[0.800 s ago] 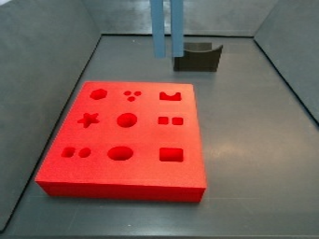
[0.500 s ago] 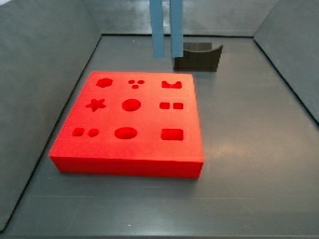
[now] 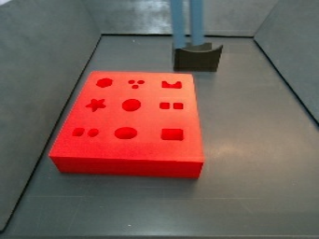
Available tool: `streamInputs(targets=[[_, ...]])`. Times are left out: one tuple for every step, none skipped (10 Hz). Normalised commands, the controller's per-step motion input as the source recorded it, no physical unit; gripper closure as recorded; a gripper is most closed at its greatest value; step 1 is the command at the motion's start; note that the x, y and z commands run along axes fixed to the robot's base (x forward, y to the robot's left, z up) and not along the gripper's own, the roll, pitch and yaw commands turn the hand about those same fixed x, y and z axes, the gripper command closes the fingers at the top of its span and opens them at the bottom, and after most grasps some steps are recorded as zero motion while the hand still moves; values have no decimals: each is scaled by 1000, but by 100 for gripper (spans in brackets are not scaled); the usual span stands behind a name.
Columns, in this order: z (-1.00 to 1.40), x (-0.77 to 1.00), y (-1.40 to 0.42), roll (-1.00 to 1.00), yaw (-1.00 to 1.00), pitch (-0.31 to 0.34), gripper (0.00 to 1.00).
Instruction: Insert the double-square object.
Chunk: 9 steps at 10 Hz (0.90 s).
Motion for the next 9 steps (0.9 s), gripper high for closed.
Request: streamInputs(targets=[[111,337,-200,500,63,-107,100],[66,206,-220,477,149,0,100],[-149,66,0,0,0,9,100],[-723,169,0,197,117,130,100],[-666,226,-100,221,126,171,100],[-629,180,-109,214,91,211,100],[-531,129,-37,184,0,279,100],[-529,134,-29,181,0,280,100],[-531,146,-17,203,0,269,100]])
